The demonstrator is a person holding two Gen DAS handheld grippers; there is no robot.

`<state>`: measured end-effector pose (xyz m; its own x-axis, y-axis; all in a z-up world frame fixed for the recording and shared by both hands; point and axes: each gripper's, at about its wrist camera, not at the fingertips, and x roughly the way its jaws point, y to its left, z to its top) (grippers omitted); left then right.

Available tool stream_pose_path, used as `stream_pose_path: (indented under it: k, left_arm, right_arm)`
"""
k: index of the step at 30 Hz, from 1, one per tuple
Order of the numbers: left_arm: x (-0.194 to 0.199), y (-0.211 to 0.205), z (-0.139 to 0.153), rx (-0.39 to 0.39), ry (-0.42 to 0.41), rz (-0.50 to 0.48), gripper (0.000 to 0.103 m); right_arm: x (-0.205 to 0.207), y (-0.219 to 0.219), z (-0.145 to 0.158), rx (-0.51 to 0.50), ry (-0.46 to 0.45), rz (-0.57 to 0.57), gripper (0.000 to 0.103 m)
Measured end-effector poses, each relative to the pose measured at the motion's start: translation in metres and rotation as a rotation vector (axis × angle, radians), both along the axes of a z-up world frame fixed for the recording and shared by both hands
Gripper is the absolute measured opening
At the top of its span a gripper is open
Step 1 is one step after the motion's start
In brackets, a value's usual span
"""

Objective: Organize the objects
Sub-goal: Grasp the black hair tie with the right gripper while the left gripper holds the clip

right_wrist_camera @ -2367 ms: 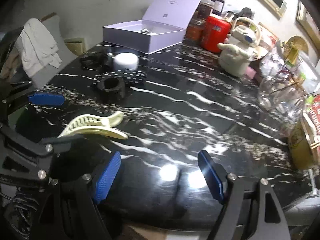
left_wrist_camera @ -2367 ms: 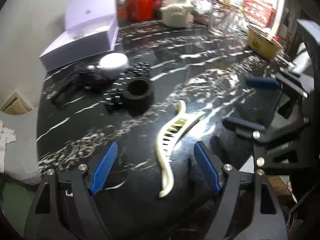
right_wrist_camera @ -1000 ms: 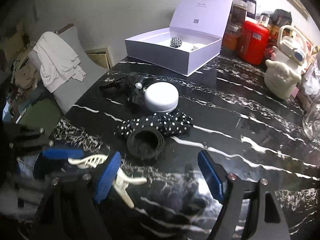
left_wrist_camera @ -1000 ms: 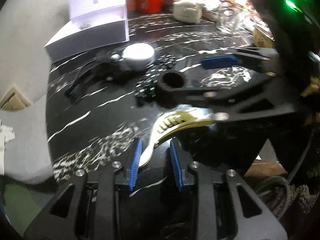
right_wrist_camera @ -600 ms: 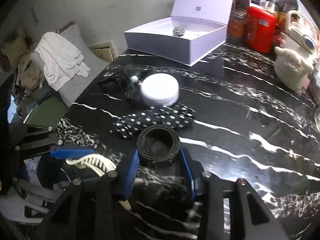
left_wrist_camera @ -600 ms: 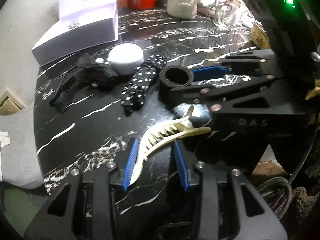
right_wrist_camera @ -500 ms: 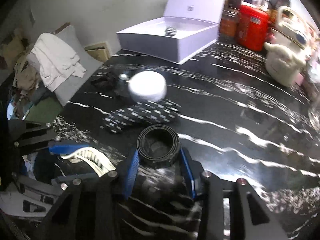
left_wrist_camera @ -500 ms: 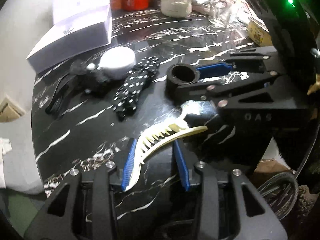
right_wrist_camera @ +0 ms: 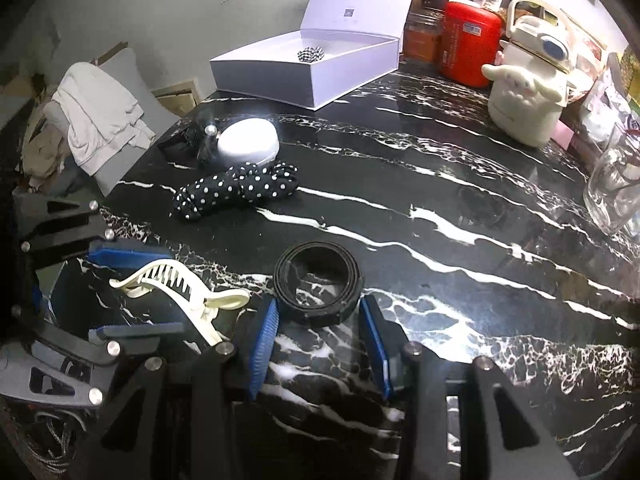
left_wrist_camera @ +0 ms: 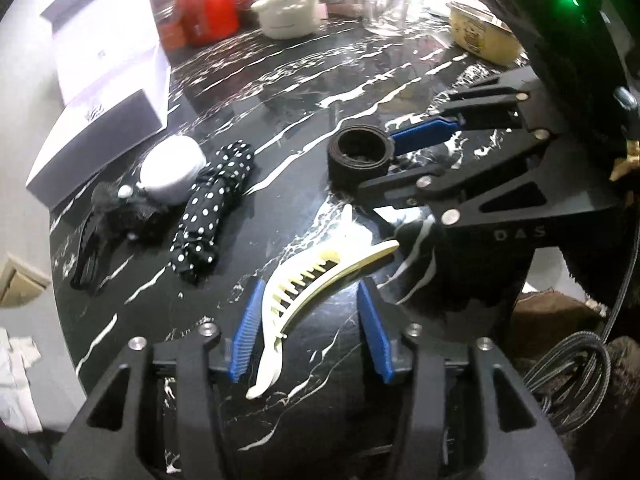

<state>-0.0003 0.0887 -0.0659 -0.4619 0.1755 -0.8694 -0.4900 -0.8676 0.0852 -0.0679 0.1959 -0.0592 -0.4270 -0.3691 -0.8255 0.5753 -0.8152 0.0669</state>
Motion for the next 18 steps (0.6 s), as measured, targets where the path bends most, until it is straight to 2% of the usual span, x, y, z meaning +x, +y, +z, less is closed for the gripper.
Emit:
stream_pose_path:
  k: [3,8,11,17,18]
  left_arm:
    - [0.001,0.003,0.001,-0.009,0.035,-0.012,0.053]
    - [-0.002,0.002,0.005,0.083,0.046,-0.028,0.055]
    - [-0.002,0.007,0.003,0.086,0.066,-0.045,0.055]
    - [-0.012,0.003,-0.004,0.145,0.009,-0.021,0.054]
    - [-0.012,0.001,-0.004,0.159,0.026,-0.007,0.053]
  right_arm:
    - [0.0,-0.002,-0.001,-0.007,0.013,0.003,0.045]
    - [-0.005,-0.002,-0.001,-0.041,0.018,0.011,0.051]
    - [-0.01,-0.001,-0.002,-0.062,0.009,0.0,0.051]
    - [-0.012,0.0,-0.002,-0.064,0.017,-0.005,0.051]
    - [-0.012,0.0,-0.002,-0.065,0.019,-0.004,0.051]
